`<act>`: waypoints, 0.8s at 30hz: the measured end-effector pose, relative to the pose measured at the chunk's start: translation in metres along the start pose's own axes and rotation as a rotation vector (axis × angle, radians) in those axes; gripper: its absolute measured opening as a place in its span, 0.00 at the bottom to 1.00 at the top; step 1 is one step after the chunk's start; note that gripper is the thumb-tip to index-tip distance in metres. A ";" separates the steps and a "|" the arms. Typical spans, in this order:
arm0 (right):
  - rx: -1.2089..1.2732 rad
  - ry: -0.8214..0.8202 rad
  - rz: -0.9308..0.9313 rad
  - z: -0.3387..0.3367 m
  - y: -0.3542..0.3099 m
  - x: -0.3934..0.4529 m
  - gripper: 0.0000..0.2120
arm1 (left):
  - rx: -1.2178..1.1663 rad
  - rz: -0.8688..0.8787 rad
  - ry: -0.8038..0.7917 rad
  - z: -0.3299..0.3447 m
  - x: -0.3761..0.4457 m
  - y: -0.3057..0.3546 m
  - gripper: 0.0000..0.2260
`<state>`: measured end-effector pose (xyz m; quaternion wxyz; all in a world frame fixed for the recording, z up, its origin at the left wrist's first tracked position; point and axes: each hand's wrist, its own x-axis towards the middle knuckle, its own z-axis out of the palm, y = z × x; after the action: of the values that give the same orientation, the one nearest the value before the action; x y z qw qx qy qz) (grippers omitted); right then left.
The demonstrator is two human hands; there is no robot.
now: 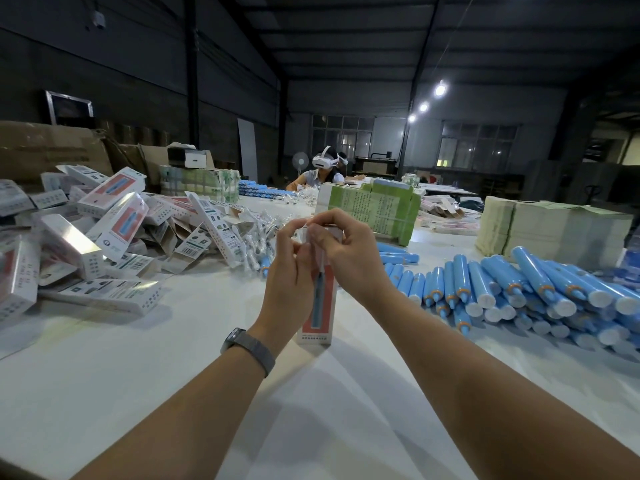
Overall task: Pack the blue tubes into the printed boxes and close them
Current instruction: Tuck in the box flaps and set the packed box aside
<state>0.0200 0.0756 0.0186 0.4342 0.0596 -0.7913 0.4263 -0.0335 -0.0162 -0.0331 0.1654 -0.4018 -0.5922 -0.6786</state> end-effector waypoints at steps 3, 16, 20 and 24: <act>-0.026 0.001 -0.004 0.001 -0.001 0.002 0.06 | 0.012 -0.011 -0.011 0.000 0.001 -0.003 0.14; 0.005 -0.027 0.058 -0.004 -0.006 0.008 0.09 | 0.053 0.045 -0.013 -0.002 0.000 -0.002 0.13; 0.010 -0.073 0.074 -0.008 -0.011 0.009 0.10 | 0.059 0.064 -0.021 -0.003 -0.002 0.001 0.16; 0.015 -0.086 0.079 -0.010 -0.011 0.008 0.09 | 0.033 0.063 -0.023 -0.003 -0.002 0.003 0.14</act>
<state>0.0265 0.0779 0.0345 0.3820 0.0500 -0.8079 0.4460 -0.0314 -0.0200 -0.0320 0.1867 -0.4252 -0.5923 -0.6584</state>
